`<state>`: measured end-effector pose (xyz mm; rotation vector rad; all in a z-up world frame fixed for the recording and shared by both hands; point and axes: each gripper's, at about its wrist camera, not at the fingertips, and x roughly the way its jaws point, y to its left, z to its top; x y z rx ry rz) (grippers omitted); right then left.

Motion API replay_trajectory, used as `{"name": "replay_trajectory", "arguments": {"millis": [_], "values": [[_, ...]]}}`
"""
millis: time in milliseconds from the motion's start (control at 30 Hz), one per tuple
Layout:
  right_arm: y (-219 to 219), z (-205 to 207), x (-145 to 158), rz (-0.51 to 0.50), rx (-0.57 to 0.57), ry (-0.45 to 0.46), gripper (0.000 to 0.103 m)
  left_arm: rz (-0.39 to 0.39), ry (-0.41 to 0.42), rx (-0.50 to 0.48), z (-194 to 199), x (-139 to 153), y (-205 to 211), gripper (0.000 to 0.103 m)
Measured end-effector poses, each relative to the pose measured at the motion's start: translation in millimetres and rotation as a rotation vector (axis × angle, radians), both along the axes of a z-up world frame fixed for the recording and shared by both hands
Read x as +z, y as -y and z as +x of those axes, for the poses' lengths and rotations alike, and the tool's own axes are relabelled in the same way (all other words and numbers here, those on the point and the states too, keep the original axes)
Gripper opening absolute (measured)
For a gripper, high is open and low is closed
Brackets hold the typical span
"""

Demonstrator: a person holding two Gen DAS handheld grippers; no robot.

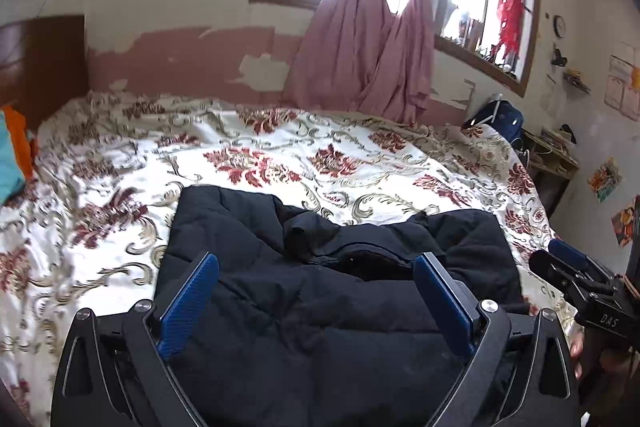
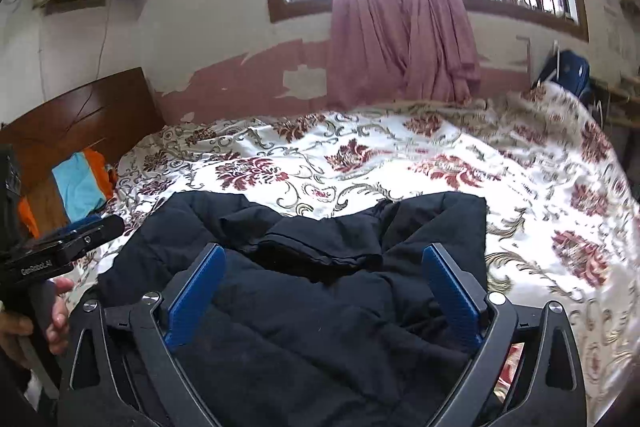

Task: Fold large clothes

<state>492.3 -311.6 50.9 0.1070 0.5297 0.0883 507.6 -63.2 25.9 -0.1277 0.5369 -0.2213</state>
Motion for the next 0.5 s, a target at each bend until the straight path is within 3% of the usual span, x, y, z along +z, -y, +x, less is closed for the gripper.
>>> {"name": "replay_trajectory", "arguments": {"millis": [200, 500], "values": [[-12.9, -43.0, 26.3, -0.007, 0.024, 0.041, 0.098, 0.065, 0.051, -0.027, -48.7, 19.5, 5.2, 0.100], [-27.2, -100.7, 40.9, -0.024, 0.050, 0.077, 0.101, 0.094, 0.109, -0.026, -118.3, 38.9, 0.3, 0.102]]}}
